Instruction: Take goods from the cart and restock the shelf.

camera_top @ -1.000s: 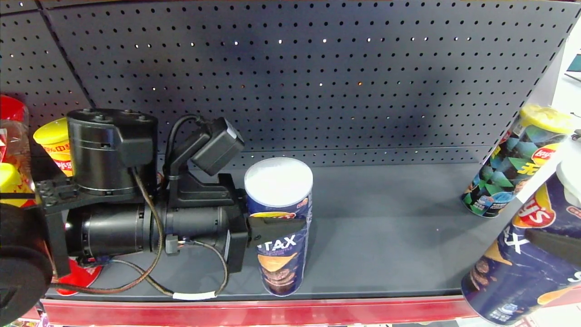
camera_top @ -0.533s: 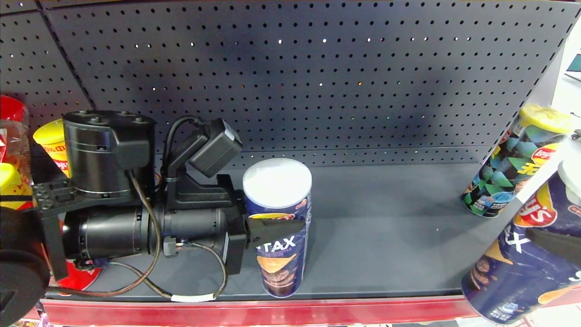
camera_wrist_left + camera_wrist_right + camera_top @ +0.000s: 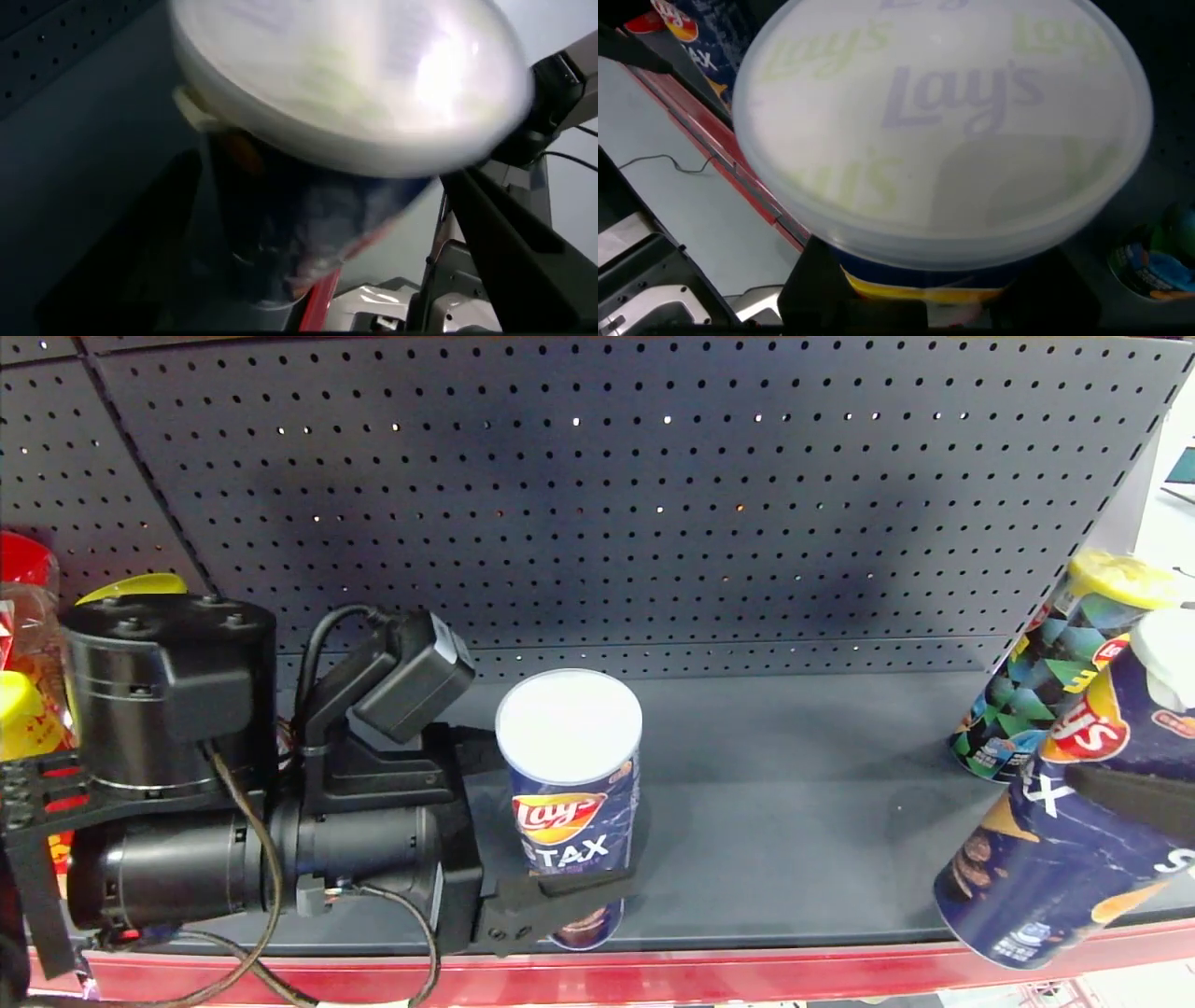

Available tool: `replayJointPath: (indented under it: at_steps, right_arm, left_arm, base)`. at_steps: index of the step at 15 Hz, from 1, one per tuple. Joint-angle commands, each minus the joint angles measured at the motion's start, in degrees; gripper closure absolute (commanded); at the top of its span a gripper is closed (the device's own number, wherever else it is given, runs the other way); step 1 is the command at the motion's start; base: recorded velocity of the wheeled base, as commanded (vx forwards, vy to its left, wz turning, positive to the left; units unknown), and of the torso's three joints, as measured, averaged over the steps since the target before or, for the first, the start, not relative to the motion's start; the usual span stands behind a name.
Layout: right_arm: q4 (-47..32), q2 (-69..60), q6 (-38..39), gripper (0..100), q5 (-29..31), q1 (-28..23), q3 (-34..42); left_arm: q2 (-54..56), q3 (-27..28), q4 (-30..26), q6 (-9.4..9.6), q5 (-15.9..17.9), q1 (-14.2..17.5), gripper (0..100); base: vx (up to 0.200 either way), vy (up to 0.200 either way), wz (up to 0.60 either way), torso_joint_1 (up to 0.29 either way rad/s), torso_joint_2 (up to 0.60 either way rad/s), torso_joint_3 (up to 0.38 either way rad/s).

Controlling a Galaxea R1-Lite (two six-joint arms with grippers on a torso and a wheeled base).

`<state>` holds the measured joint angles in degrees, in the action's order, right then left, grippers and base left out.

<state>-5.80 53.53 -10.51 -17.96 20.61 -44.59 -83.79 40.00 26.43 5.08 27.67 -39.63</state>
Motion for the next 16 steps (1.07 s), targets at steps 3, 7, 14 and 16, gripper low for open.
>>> replayJointPath:
  at_steps: [3, 7, 14, 16]
  right_arm:
    - [0.1, 11.0, 0.0, 100, -0.1, 6.5, -6.8]
    - [9.0, 20.7, 0.0, 100, 0.2, 11.0, -9.3]
    - [12.9, 36.2, 0.1, 100, -0.1, 15.2, -20.9]
    - [12.9, 40.4, 0.2, 100, -0.4, 15.3, -24.8]
  left_arm:
    - [7.7, -7.5, -0.1, 0.01, -0.1, 0.1, 0]
    - [13.2, -13.9, 0.0, 0.01, -2.0, 1.2, 0]
    - [27.3, -24.3, -0.7, -1.83, -2.2, 6.3, 0]
    - [34.3, -25.1, -4.4, -6.58, -3.5, 6.6, 0]
  base:
    - [0.0, 0.0, 0.0, 0.0, 0.0, 0.0]
    - [0.0, 0.0, 0.0, 0.0, 0.0, 0.0]
    - [0.0, 0.0, 0.0, 0.0, 0.0, 0.0]
    - [0.0, 0.0, 0.0, 0.0, 0.0, 0.0]
